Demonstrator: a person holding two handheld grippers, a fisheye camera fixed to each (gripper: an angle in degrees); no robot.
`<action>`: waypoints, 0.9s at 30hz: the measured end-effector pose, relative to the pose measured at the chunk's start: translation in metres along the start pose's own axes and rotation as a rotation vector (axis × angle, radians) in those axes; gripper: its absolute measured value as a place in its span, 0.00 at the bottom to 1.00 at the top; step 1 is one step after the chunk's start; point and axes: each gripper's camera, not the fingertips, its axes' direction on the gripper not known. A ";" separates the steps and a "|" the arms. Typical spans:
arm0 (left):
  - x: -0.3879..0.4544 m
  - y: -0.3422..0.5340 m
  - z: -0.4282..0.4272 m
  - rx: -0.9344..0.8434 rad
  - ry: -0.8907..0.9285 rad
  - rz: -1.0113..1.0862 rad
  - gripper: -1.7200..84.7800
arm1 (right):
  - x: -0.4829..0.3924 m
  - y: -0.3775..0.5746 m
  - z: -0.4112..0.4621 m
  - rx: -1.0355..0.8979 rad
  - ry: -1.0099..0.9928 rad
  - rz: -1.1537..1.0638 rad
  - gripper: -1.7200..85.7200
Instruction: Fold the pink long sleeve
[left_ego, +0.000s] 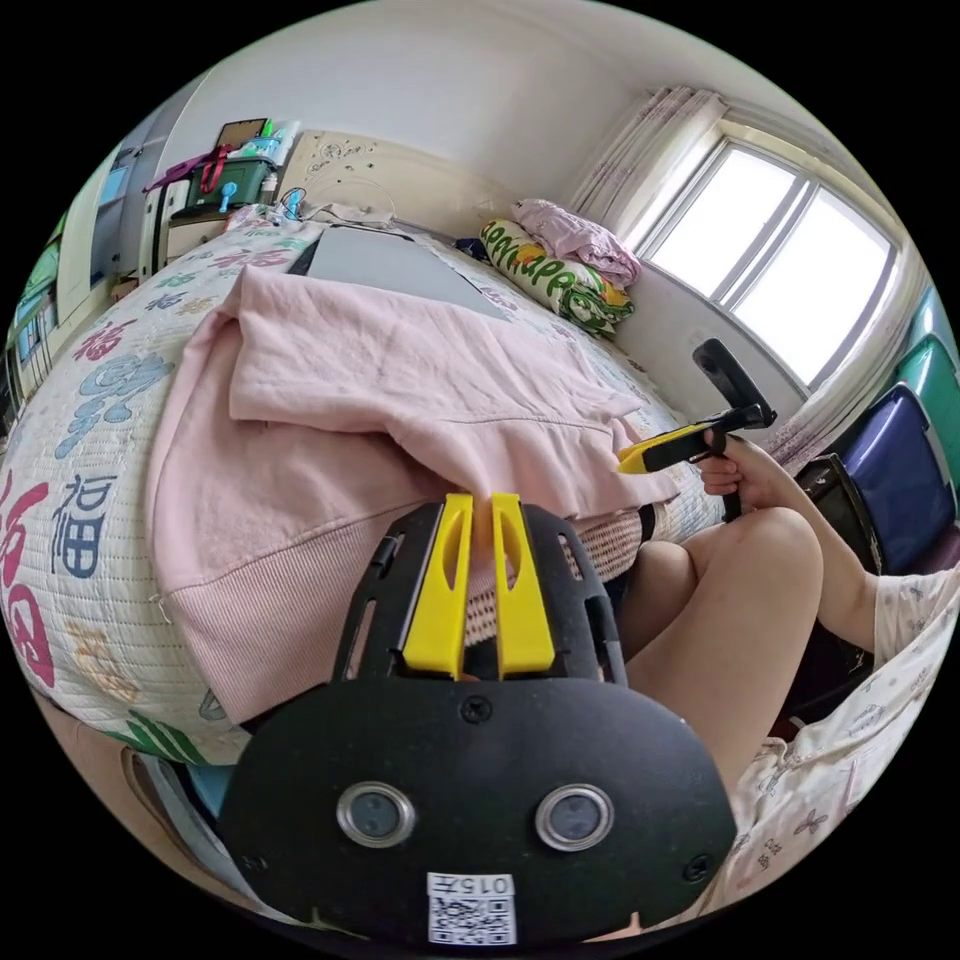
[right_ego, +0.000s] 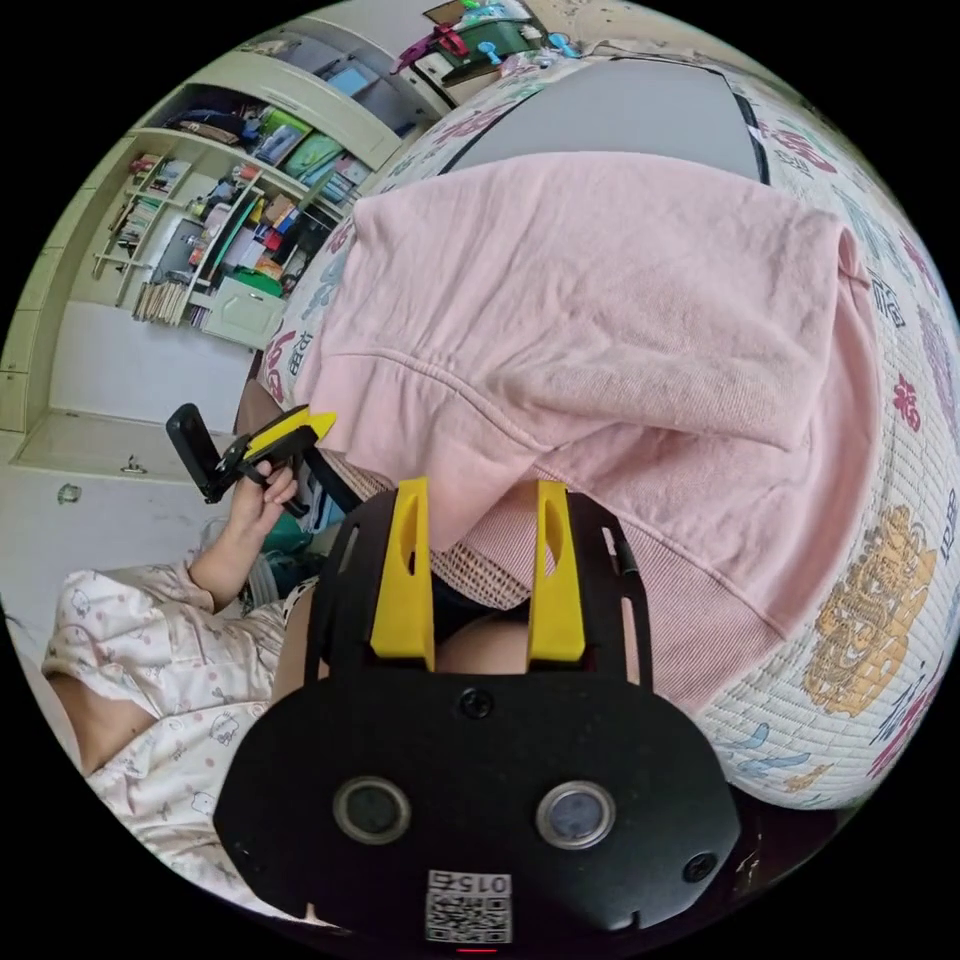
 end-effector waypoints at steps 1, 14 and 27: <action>-0.008 -0.003 -0.003 0.000 -0.004 0.007 0.04 | 0.003 0.000 0.002 -0.004 0.005 -0.004 0.18; -0.080 -0.039 0.002 -0.082 -0.103 0.159 0.03 | 0.019 0.024 -0.020 0.075 0.137 -0.048 0.03; -0.216 -0.086 -0.007 -0.045 -0.048 0.050 0.12 | 0.091 0.037 -0.055 0.150 -0.046 0.043 0.19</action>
